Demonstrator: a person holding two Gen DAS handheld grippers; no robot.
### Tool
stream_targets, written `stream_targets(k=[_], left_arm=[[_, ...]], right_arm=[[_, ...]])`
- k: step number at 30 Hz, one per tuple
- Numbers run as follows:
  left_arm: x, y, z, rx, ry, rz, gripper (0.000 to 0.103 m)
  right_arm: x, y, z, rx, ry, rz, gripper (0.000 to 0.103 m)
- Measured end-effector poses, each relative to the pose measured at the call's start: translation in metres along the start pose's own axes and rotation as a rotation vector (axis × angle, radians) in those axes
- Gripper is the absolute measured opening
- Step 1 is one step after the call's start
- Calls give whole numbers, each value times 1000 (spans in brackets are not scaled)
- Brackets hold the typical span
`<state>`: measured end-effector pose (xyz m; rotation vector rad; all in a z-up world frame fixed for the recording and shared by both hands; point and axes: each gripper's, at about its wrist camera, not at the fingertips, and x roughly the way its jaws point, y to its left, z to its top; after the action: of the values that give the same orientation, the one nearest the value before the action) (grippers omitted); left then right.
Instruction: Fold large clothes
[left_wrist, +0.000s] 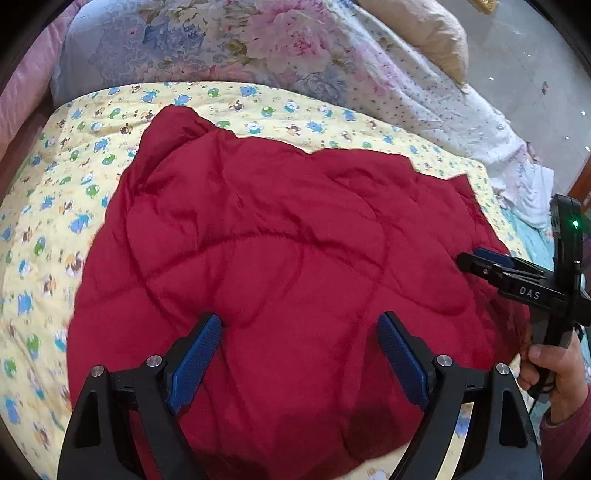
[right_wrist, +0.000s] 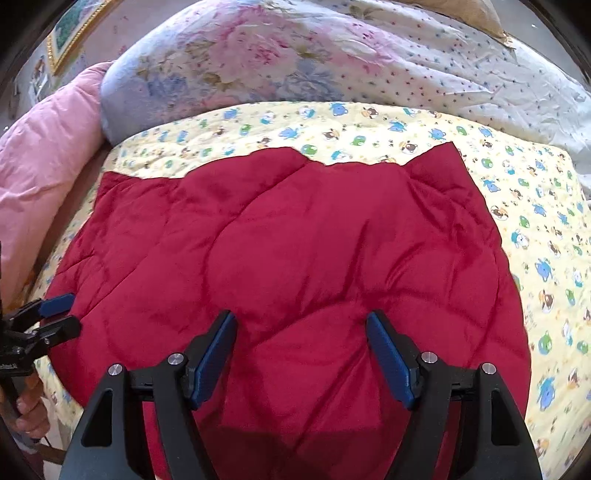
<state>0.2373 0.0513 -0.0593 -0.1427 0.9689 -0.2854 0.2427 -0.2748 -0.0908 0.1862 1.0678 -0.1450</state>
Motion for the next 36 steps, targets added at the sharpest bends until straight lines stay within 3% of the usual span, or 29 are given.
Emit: stream_targets(k=[5, 10, 14, 22, 26, 31, 36], left_arm=[[25, 9, 41, -39, 48, -13, 84], [65, 25, 85, -81, 96, 72, 80], [95, 45, 120, -150, 120, 86, 80], [136, 72, 158, -277, 143, 107, 78], [105, 62, 142, -264, 86, 87, 76], [45, 27, 80, -182, 28, -20, 76], [8, 1, 17, -126, 8, -51, 77]], right_arm=[[17, -16, 18, 31, 24, -22, 75], [31, -30, 32, 58, 45, -28, 76], [38, -46, 41, 104, 53, -30, 78], [42, -82, 44, 254, 50, 3, 79], [40, -93, 39, 311, 36, 10, 79], [42, -102, 38, 355, 34, -5, 79], [41, -106, 38, 376, 31, -13, 79]])
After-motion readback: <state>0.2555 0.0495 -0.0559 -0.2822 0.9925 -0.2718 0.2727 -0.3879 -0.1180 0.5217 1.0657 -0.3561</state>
